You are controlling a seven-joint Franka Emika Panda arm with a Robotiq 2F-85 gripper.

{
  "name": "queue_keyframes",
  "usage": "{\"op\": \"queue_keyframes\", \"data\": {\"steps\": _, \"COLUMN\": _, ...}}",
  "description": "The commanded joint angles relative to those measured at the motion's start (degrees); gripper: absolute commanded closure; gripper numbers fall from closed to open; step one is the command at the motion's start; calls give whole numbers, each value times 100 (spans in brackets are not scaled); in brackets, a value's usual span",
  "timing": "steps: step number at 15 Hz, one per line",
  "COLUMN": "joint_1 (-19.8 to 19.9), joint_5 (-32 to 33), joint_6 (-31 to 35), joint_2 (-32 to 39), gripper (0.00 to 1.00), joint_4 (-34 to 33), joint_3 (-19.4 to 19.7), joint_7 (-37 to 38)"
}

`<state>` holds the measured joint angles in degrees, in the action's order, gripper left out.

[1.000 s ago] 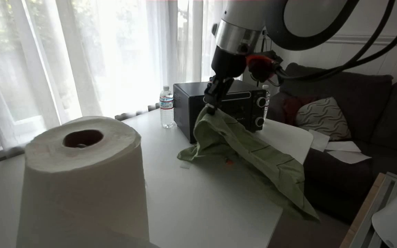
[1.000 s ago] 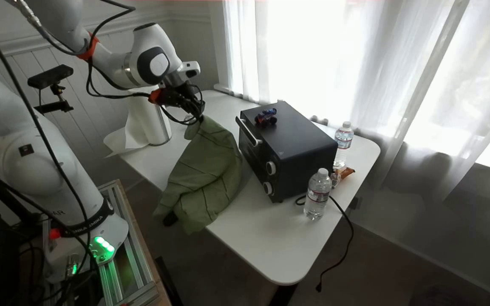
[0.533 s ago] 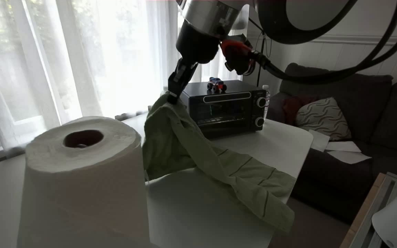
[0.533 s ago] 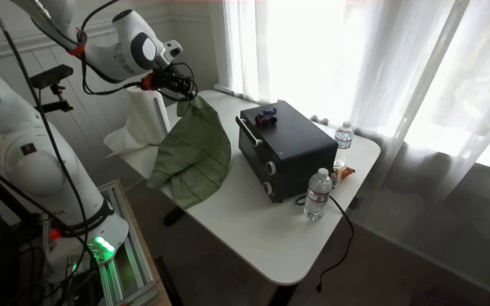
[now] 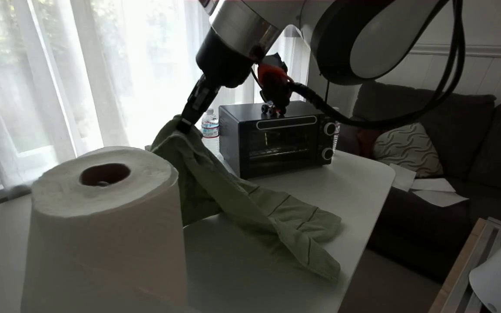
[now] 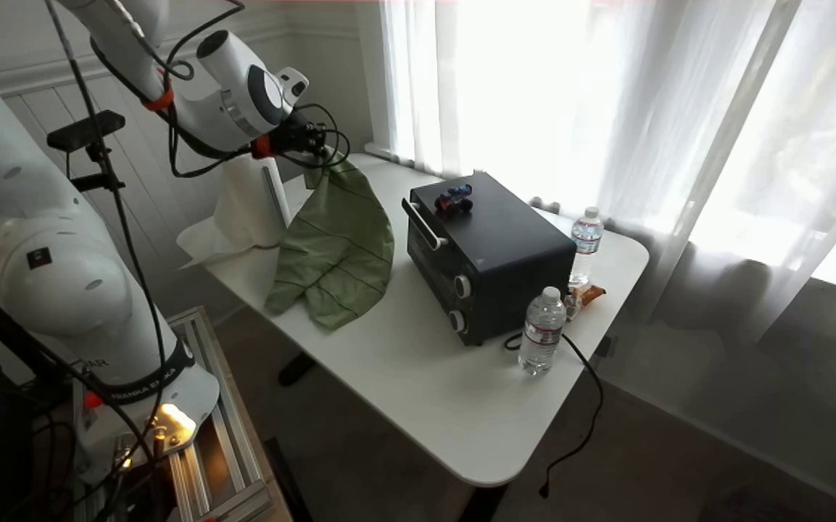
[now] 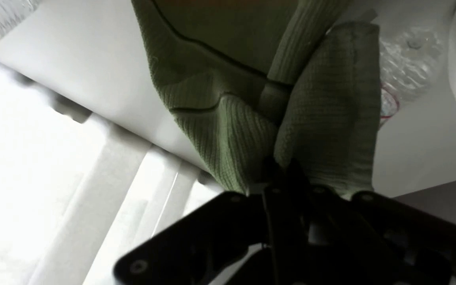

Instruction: Use the green towel to push the sweet

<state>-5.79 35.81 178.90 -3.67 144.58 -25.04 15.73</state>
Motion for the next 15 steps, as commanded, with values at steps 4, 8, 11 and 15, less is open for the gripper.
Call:
{"op": "queue_keyframes", "data": {"steps": 4, "joint_1": 42, "joint_5": 92, "joint_6": 917, "joint_2": 158, "gripper": 98, "joint_4": -581, "joint_3": -97, "joint_7": 210}}
{"op": "queue_keyframes", "data": {"steps": 8, "joint_1": -507, "joint_5": -1115, "joint_6": 1187, "joint_2": 122, "gripper": 98, "joint_4": -795, "joint_3": 295, "joint_7": -614}}
{"op": "queue_keyframes", "data": {"steps": 11, "joint_1": -701, "joint_5": -1750, "joint_6": 831, "joint_2": -187, "gripper": 98, "joint_4": -706, "joint_3": 468, "joint_7": -1115}}
{"op": "queue_keyframes", "data": {"steps": 15, "joint_1": -192, "joint_5": -1482, "joint_6": 31, "joint_2": -894, "gripper": 98, "joint_4": -536, "joint_3": 47, "joint_7": -537}}
